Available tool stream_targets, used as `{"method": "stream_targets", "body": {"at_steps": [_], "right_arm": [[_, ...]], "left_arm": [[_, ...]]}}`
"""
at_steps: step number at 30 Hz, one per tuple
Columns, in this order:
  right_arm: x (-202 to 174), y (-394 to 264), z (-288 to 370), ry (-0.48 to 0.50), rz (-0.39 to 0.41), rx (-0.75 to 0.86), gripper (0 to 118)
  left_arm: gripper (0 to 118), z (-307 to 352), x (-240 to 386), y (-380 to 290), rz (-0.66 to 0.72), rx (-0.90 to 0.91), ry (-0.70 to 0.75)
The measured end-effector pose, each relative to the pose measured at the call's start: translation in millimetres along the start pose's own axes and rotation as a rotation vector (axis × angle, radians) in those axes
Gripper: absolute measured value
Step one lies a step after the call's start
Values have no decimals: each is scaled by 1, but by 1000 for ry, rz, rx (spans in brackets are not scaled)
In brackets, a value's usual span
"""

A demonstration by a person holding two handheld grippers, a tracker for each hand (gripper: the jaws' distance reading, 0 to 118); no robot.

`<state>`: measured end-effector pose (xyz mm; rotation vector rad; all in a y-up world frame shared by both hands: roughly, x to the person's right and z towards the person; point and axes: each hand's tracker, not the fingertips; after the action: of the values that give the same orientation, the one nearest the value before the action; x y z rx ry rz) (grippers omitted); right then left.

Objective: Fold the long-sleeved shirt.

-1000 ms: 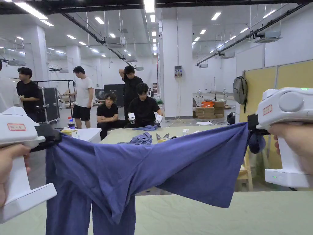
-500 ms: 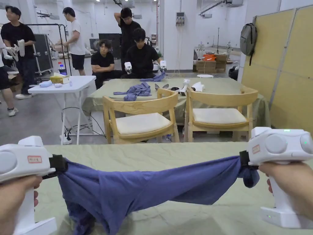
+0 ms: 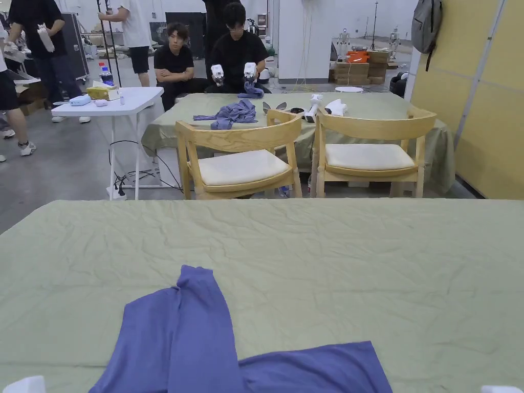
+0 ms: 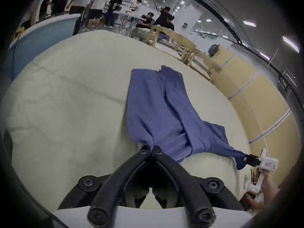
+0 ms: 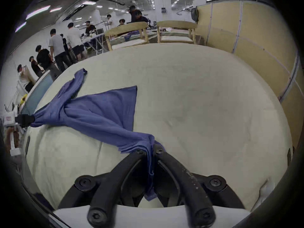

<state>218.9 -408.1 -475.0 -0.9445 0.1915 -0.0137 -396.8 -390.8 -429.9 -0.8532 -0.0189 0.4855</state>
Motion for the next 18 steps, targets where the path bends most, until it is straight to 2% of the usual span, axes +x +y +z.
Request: {"method": "stream_targets", "body": {"at_steps": [6, 12, 13, 14, 15, 16, 17, 18], "right_arm": [[11, -89, 61, 5, -13, -77, 9], [25, -148, 83, -19, -36, -147, 10], [26, -153, 83, 17, -64, -174, 16], [26, -156, 85, 38, -90, -183, 39], [27, -158, 88, 12, -80, -174, 76], [23, -158, 93, -102, -56, -157, 118], [21, -158, 101, -203, -43, -119, 118], [20, -155, 117, -197, -30, 11, 111]], "left_arm": [[0, 62, 0, -73, 26, -68, -35], [0, 88, -9, -132, 87, -164, -22], [4, 90, -12, -136, 107, -170, -30], [21, 92, -13, -137, 139, -162, -66], [58, 97, -10, -137, 123, -138, -45], [110, 103, -4, -135, 87, -76, 3], [118, 114, 3, -138, 61, -15, 51], [114, 132, 7, -142, 48, 75, 78]]}}
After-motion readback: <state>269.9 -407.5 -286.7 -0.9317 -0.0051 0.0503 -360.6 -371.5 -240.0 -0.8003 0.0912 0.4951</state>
